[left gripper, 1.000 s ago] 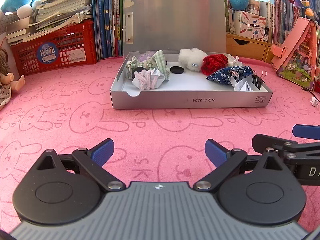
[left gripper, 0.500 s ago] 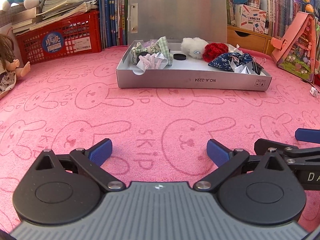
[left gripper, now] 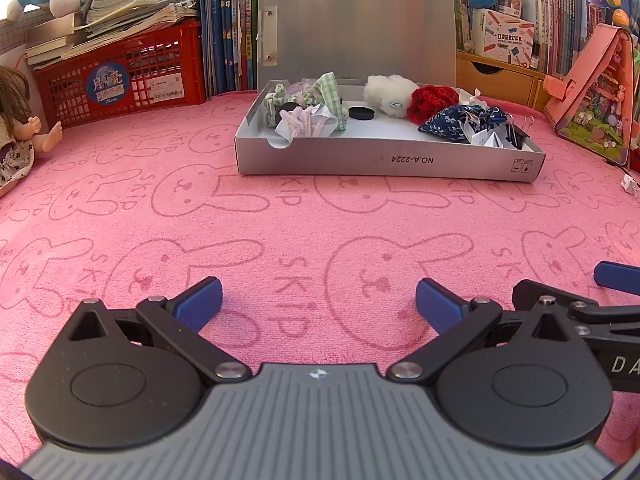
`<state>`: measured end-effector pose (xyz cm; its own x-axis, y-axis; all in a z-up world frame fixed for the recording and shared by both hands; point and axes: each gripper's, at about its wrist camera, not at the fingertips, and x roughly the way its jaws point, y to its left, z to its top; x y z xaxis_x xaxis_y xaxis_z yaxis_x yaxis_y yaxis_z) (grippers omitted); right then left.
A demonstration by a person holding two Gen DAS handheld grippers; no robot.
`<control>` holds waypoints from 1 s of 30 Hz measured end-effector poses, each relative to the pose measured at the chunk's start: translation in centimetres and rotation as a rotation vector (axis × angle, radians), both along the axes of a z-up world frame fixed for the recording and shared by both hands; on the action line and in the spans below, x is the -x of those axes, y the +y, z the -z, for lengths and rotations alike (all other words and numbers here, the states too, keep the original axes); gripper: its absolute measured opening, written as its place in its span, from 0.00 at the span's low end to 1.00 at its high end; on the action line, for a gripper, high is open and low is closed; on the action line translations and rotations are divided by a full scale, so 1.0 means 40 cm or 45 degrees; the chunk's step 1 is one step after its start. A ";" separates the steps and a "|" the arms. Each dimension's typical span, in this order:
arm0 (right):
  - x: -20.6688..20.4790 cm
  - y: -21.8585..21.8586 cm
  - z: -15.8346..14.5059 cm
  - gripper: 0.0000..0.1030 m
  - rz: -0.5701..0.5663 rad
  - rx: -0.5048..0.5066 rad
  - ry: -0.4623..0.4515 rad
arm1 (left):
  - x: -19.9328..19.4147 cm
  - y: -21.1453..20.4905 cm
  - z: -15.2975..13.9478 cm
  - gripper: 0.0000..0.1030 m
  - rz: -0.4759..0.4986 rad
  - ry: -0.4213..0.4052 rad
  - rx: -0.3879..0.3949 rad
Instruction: Organize objects
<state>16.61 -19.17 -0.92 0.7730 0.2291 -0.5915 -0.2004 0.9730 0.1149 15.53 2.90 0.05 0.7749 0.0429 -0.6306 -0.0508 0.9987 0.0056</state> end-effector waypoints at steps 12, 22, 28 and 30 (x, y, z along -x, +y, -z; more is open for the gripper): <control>0.000 0.000 0.001 1.00 0.002 0.013 -0.001 | -0.001 0.003 0.000 1.00 -0.009 0.000 0.001; 0.000 0.001 0.001 1.00 0.001 0.013 -0.001 | -0.002 0.004 0.000 1.00 -0.009 0.000 0.001; 0.000 0.002 0.001 1.00 0.001 0.015 -0.001 | -0.002 0.005 0.000 1.00 -0.011 0.000 0.002; 0.001 0.002 0.002 1.00 0.002 0.018 -0.001 | -0.003 0.006 0.001 1.00 -0.014 0.000 0.003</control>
<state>16.57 -19.09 -1.00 0.7739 0.2196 -0.5940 -0.1991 0.9748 0.1009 15.63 3.15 0.02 0.7746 0.0503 -0.6304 -0.0619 0.9981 0.0035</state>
